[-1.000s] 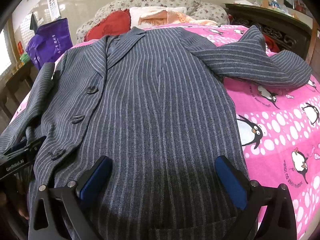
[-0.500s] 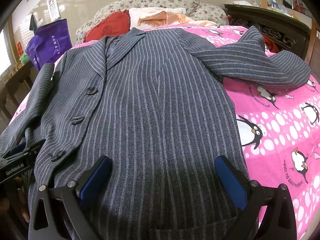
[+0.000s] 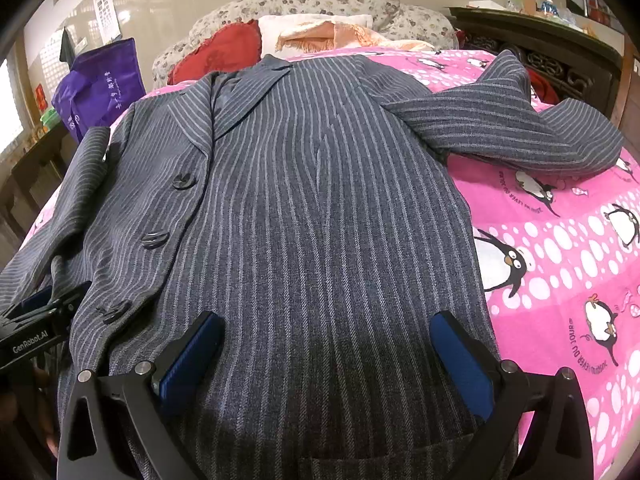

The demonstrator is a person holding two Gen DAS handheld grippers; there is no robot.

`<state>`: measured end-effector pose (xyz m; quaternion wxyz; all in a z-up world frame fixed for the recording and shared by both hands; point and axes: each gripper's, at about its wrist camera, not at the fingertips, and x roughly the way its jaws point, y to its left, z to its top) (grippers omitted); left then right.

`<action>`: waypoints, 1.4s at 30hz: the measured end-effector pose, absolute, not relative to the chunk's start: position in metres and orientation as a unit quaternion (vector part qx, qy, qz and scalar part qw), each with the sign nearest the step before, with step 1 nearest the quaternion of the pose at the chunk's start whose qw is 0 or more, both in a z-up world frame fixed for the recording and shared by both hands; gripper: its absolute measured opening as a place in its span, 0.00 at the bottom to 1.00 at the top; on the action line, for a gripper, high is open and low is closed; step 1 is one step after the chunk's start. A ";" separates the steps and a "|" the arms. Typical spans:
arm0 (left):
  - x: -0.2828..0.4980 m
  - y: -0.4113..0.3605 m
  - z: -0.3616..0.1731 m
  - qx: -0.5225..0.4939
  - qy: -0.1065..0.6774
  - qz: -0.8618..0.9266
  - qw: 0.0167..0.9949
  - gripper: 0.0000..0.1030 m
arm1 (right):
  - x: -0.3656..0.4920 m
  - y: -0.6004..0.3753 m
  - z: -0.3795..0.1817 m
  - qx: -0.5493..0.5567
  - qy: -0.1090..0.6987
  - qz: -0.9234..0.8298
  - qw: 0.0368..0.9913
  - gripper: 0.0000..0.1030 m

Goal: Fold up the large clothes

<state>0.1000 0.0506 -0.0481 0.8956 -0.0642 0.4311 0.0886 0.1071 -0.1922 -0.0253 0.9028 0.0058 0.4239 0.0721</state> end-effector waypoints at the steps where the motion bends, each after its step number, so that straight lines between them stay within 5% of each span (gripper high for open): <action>1: 0.100 0.051 -0.048 -0.065 0.431 0.088 0.896 1.00 | 0.107 -0.192 -0.025 0.006 0.424 0.072 0.903 1.00; 15: 0.098 0.052 -0.046 -0.072 0.423 0.085 0.899 1.00 | 0.105 -0.191 -0.025 0.007 0.422 0.072 0.904 1.00; 25: -0.015 0.150 0.011 -0.150 0.271 0.081 0.947 1.00 | 0.104 -0.190 -0.026 0.006 0.421 0.069 0.905 1.00; 29: -0.038 0.232 -0.026 -0.285 0.283 0.111 0.909 0.99 | 0.104 -0.190 -0.026 0.006 0.420 0.068 0.905 1.00; 31: -0.047 0.255 -0.042 -0.356 0.272 0.102 0.888 0.88 | 0.104 -0.191 -0.026 0.006 0.420 0.068 0.905 1.00; 42: 0.009 0.313 -0.037 -0.452 0.237 0.048 0.859 0.88 | 0.104 -0.190 -0.026 0.007 0.420 0.068 0.905 1.00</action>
